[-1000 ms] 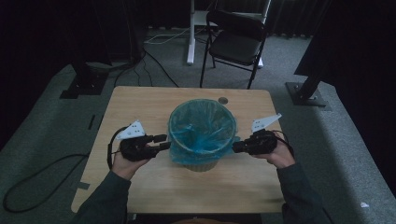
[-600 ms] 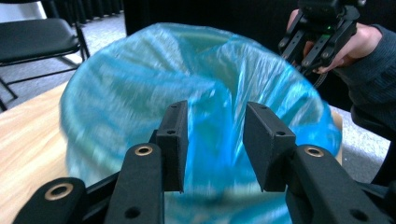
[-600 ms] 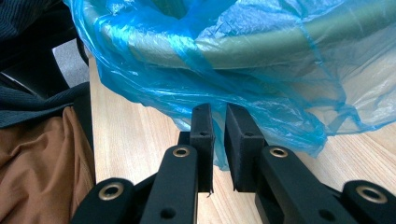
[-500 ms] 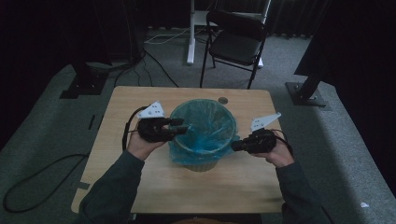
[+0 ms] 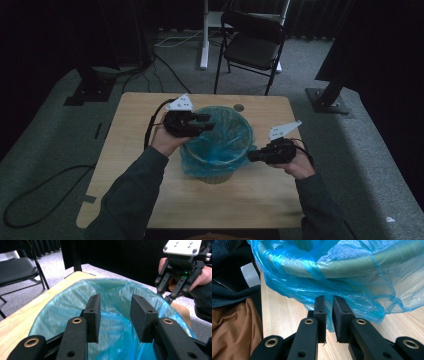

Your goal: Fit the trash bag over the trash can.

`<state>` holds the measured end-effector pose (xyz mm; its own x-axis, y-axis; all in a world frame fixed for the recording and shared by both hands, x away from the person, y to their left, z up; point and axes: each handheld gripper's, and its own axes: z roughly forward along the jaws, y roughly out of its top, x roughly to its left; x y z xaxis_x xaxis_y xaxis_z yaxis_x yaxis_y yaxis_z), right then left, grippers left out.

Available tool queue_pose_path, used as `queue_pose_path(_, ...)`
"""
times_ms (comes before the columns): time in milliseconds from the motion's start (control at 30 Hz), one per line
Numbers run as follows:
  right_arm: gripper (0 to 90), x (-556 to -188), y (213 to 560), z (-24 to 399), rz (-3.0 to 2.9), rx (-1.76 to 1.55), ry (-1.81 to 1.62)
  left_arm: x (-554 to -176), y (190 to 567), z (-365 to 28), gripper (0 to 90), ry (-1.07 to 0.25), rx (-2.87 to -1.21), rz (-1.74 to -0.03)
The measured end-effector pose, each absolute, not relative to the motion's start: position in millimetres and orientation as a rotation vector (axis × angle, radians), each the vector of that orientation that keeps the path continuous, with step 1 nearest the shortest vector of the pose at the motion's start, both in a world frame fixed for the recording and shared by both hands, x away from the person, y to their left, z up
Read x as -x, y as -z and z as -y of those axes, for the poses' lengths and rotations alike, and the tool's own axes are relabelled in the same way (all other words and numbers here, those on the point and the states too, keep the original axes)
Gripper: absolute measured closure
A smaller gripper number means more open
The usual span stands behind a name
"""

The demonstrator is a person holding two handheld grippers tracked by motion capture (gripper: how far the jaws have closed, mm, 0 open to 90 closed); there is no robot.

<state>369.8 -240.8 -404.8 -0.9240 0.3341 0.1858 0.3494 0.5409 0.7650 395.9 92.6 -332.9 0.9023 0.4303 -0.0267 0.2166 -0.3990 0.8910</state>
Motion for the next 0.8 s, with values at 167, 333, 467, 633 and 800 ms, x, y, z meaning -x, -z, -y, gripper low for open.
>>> queue_pose_path(167, 81.5, -369, 404, 241, 2.743, 0.608, 1.37, -406, 334, -75, 60.5, -0.224, -2.046, -0.442)
queue_pose_path(333, 81.5, -368, 404, 241, 2.743, 0.609, 1.371, -413, 338, -62, 60.3, -0.217, -2.092, -0.43)
queue_pose_path(467, 81.5, -367, 404, 243, 2.741, 0.61, 1.375, -420, 339, -47, 58.5, -0.244, -2.084, -0.425)
queue_pose_path(633, 81.5, -366, 404, 244, 2.741, 0.613, 1.379, -428, 343, -31, 56.8, -0.24, -2.175, -0.411)
queue_pose_path(800, 81.5, -365, 404, 245, 2.74, 0.612, 1.385, -432, 348, -16, 54.5, -0.28, -2.266, -0.396)
